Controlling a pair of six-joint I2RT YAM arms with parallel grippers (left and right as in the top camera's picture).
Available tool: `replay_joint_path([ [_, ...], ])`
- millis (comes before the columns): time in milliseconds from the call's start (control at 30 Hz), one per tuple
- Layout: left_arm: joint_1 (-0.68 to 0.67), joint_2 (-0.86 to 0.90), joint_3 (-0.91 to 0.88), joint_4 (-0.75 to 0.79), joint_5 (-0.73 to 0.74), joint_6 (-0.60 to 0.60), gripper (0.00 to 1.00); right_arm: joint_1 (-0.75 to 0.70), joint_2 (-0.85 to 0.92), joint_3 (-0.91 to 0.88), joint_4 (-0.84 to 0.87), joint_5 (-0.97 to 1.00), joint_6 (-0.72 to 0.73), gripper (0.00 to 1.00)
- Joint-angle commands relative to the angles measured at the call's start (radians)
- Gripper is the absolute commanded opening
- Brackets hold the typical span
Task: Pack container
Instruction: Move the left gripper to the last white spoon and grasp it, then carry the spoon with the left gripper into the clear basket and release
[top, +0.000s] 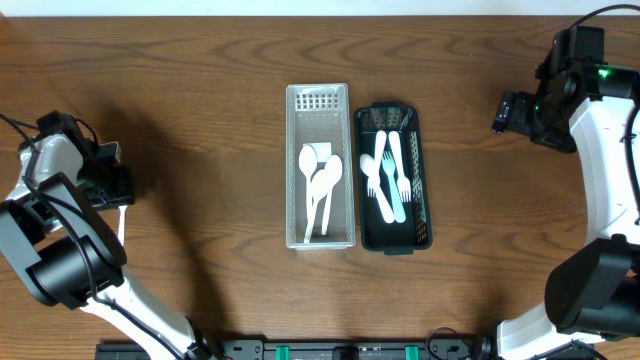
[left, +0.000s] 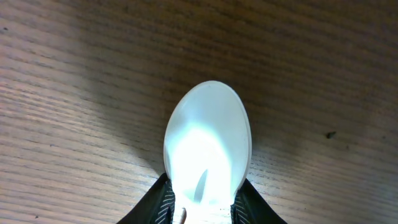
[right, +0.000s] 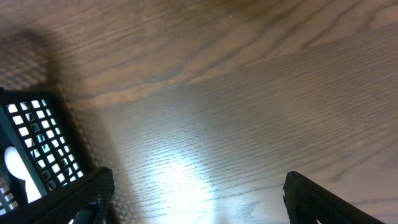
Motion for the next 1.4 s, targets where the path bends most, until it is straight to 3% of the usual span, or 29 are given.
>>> replay_joint_path([
  [0,0.004,0.027,-0.029,-0.004,-0.007,-0.013,0.09,-0.006,0.006,-0.004,-0.002,0.0,-0.015,0.91],
  [500,0.0,-0.008,0.01,-0.031,-0.003,-0.063,0.06,-0.006,0.006,-0.004,-0.001,0.0,-0.015,0.91],
  [800,-0.075,-0.164,0.02,-0.043,0.028,-0.086,0.06,-0.006,0.006,-0.004,0.001,0.0,-0.014,0.91],
  [1033,-0.248,-0.308,0.02,-0.104,0.105,-0.153,0.06,-0.006,0.006,-0.004,0.01,0.0,-0.014,0.91],
  [1267,-0.536,-0.443,0.021,-0.132,0.127,-0.237,0.06,-0.006,0.006,-0.004,0.008,0.0,-0.015,0.91],
  [1367,-0.665,-0.483,0.021,-0.104,0.127,-0.341,0.06,-0.006,0.006,-0.004,0.008,0.0,-0.015,0.91],
])
